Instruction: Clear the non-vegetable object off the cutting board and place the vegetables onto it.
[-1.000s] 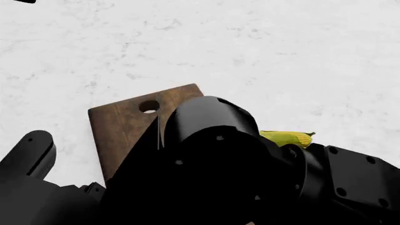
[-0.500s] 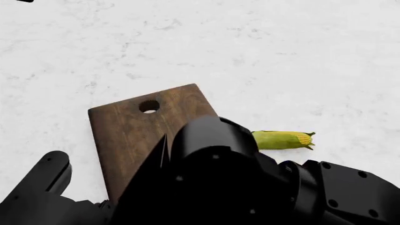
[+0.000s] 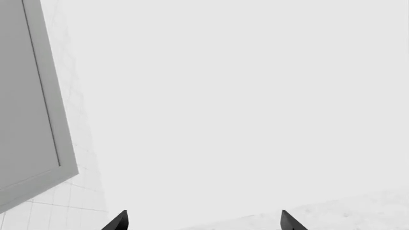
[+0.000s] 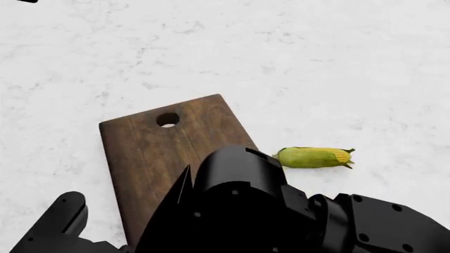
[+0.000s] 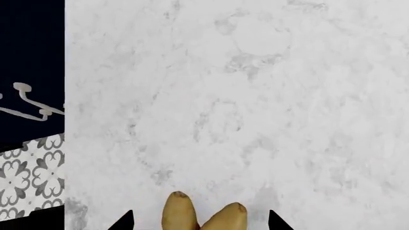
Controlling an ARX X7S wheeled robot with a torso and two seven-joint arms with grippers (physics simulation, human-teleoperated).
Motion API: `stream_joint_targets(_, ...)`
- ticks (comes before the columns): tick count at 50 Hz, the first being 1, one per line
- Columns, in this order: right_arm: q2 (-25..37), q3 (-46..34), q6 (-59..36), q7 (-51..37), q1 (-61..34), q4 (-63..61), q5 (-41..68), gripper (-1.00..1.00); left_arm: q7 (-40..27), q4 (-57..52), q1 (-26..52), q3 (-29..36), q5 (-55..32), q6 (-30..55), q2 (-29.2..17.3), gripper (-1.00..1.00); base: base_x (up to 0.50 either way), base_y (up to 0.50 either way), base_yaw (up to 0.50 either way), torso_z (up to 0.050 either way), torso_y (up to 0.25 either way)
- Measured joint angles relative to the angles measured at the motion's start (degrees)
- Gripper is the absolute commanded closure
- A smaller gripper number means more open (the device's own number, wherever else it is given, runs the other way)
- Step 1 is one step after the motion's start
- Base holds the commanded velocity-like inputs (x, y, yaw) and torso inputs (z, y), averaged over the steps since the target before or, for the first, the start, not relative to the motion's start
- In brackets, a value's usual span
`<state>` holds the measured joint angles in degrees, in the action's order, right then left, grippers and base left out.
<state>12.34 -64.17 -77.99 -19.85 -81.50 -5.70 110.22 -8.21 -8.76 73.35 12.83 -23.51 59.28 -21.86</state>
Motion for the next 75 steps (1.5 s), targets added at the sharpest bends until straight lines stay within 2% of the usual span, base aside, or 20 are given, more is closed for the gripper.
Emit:
stream_joint_targets(6,0.16,0.24,-0.02,0.88,0.17,0.12,-0.58,-1.00,-0.05,0.03,-0.03,0.05,-0.07,-0.07,-0.06,-1.00,0.00,0.00,0.00,-0.002,0.000)
stream_joint_targets(7,0.18,0.24,-0.01,0.98,0.18,0.13,-0.65,1.00,-0.05,0.04,-0.03,0.05,-0.08,-0.09,-0.08,-1.00,0.00,0.00,0.00,0.000,0.000)
stream_joint_targets(17,0.09,-0.16,0.50,1.39,-0.46,-0.10,0.63,1.00,-0.21,-0.20,-0.02,-0.04,-0.33,0.08,-0.20,-1.00,0.00,0.00,0.00,-0.001,0.000)
stream_joint_targets(46,4.70,3.93,1.58,-3.44,-14.15,-0.71,4.38,1.00,-0.77,-1.25,1.53,-0.09,-1.25,1.50,-0.21,-1.00,0.00,0.00,0.00,0.000,0.000)
stream_joint_targets(75,12.63,4.77,2.37,4.12,-15.89,6.17,-8.97,1.00,-1.12,-1.50,2.15,0.28,-1.84,1.92,-0.19,-1.00,0.00,0.00,0.00,0.000,0.000)
